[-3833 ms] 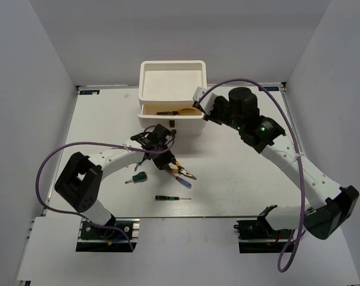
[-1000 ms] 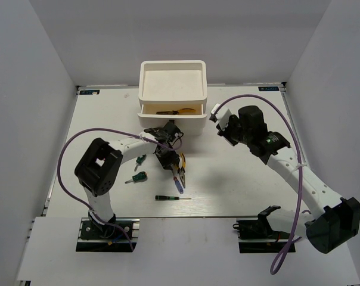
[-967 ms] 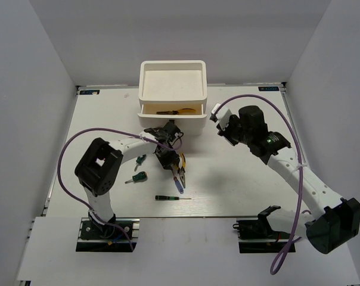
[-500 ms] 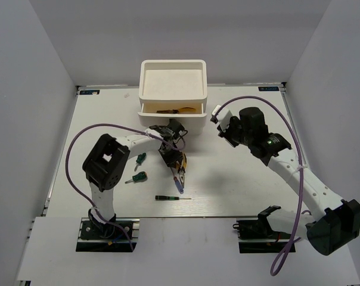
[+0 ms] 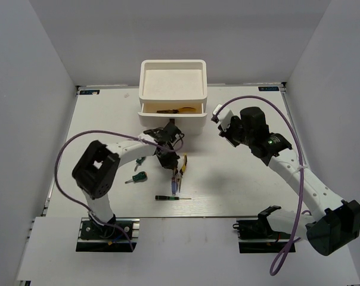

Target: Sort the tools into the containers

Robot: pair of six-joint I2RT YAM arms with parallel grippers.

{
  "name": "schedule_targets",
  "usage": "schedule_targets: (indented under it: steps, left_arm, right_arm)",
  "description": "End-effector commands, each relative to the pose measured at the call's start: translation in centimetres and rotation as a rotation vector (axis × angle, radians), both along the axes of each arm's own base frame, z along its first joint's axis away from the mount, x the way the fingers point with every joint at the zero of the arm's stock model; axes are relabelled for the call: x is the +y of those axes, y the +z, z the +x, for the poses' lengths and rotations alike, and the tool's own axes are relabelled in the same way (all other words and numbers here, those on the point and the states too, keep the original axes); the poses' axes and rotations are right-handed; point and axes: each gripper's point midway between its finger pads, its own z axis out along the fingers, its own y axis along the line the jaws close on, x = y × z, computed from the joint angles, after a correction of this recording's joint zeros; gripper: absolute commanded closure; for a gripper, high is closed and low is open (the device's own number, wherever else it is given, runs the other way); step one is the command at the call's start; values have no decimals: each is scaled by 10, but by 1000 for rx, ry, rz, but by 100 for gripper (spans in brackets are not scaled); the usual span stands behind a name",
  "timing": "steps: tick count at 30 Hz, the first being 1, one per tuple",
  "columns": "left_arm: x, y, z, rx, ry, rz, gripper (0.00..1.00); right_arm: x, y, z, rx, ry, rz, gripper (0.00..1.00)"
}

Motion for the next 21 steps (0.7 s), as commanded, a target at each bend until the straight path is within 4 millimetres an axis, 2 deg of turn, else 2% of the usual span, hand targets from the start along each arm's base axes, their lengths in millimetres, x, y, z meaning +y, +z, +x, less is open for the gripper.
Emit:
schedule_targets:
  steps: [1, 2, 5, 6, 8, 12, 16, 17, 19, 20, 21]
  left_arm:
    - [-4, 66, -5, -153, -34, -104, 100]
    - [-5, 93, -9, -206, -33, -157, 100]
    - [0, 127, -11, -309, -17, -220, 100]
    - [-3, 155, -11, -386, -19, -281, 100]
    - [-2, 180, -9, -467, -16, -317, 100]
    - [-7, 261, 7, -704, -20, -451, 100]
    - [-6, 304, 23, -851, 22, -503, 100]
    - [-5, 318, 36, -907, 56, -529, 100]
    - [-3, 320, 50, -975, 114, -535, 100]
    - [0, 346, 59, -1072, 169, -591, 100]
    - [-3, 342, 72, -1085, 192, -582, 100]
  right_arm:
    - [0, 3, -1, -3, 0, 23, 100]
    - [0, 4, -1, -3, -3, 29, 100]
    - [2, 3, -1, 6, 3, 33, 100]
    - [2, 2, -1, 8, 0, 33, 100]
    - [2, 1, -1, 12, -2, 34, 100]
    - [-5, 1, 3, 10, -41, 28, 100]
    - [-13, 0, 4, 16, -88, 37, 100]
    - [-15, 1, 5, 12, -98, 43, 100]
    - [-17, 0, 5, 15, -107, 50, 100]
    - [-19, -1, 4, 22, -114, 53, 100]
    - [-20, -2, 4, 24, -117, 53, 100]
